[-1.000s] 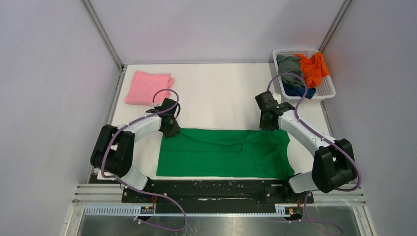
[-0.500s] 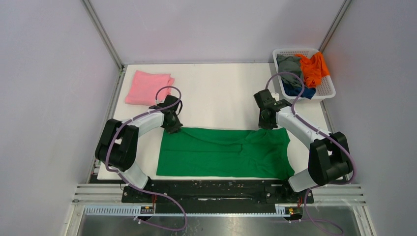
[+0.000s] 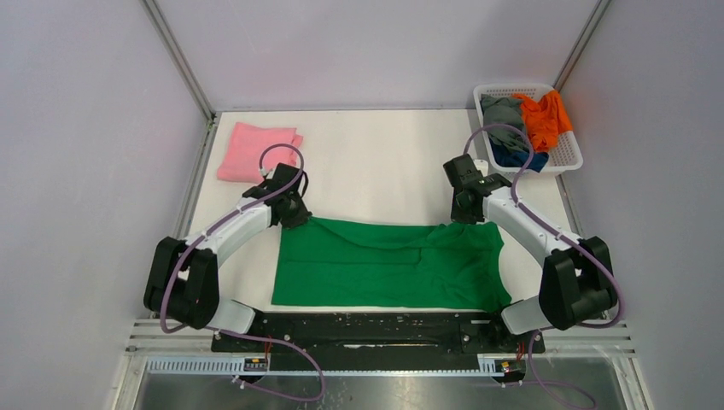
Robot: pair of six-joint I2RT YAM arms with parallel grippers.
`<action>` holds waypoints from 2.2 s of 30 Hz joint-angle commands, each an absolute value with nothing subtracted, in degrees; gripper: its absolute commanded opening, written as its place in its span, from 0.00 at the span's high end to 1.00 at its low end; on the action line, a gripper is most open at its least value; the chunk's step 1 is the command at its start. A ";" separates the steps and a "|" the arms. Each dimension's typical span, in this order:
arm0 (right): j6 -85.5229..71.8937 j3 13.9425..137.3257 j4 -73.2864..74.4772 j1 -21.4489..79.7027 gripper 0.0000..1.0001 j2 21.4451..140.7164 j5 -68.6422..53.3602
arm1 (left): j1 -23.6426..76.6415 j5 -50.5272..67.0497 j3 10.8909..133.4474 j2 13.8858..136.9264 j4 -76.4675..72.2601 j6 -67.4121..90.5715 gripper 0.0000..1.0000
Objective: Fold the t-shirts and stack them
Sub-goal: Fold the other side of the tshirt into a rectangle
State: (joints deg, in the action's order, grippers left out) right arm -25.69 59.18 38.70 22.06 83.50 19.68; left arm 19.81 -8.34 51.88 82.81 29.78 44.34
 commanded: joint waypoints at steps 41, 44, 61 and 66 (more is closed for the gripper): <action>-33.15 37.72 47.89 22.51 0.00 41.61 2.79 | 18.33 -16.19 39.43 53.77 47.17 53.16 0.01; -33.57 38.93 44.04 22.52 0.01 41.89 2.41 | 18.72 -11.99 41.59 54.63 41.79 51.34 0.01; -36.64 30.70 31.92 29.94 0.01 57.59 -9.98 | 22.26 -0.86 41.76 71.58 28.98 47.40 0.01; -38.03 28.53 37.63 33.58 0.00 49.53 -10.49 | 22.27 -2.55 41.40 71.89 29.13 46.90 0.01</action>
